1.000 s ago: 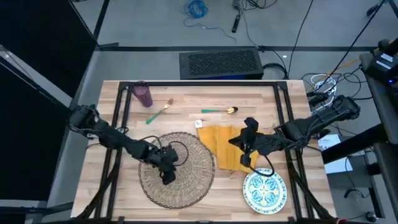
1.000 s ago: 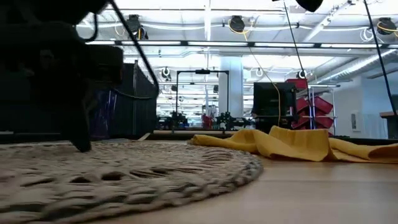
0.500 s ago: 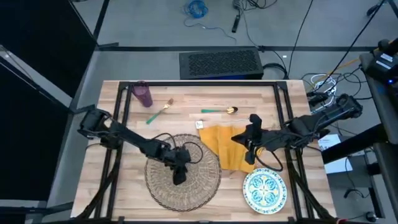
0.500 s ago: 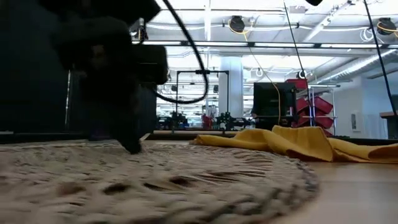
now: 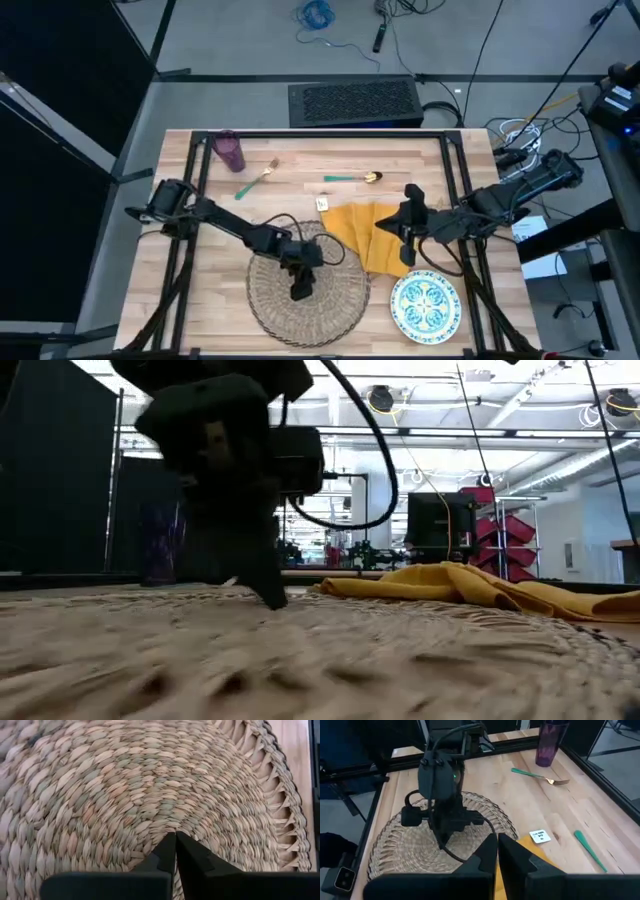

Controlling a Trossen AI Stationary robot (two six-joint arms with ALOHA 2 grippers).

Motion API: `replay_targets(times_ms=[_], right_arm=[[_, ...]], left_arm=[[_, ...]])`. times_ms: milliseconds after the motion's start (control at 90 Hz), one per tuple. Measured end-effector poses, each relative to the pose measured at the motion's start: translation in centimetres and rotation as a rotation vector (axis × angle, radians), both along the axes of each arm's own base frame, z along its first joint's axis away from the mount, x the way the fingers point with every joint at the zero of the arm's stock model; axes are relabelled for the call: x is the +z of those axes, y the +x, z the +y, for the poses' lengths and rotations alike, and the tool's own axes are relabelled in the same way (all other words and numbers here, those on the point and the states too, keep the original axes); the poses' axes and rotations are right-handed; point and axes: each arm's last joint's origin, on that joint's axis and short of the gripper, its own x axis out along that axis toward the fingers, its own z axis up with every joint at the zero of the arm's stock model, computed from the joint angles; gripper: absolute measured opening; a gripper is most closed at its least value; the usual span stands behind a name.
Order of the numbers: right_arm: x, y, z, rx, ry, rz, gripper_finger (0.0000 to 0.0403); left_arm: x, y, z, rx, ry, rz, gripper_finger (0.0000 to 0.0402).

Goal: Set table place
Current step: Move the brown tablemat to the center of the table, then put the blue patterned plate on the brown tablemat

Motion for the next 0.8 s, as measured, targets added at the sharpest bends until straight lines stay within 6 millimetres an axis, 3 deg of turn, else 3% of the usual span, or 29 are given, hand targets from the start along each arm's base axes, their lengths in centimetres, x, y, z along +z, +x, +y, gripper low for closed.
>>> replay_targets(times_ms=[389, 633, 800], right_arm=[[0.0, -0.2, -0.1, 0.000, -0.001, 0.005, 0.0000], [1.1, -1.5, -0.8, -0.004, 0.018, -0.040, 0.0000], [0.8, -3.2, -1.6, -0.049, 0.053, 0.031, 0.0000]], left_arm=[[0.8, 0.6, 0.9, 0.008, -0.018, -0.044, 0.0000], [6.6, 0.6, 0.2, -0.016, -0.061, -0.269, 0.0000], [9.1, 1.2, -0.2, -0.025, -0.086, -0.401, 0.0000]])
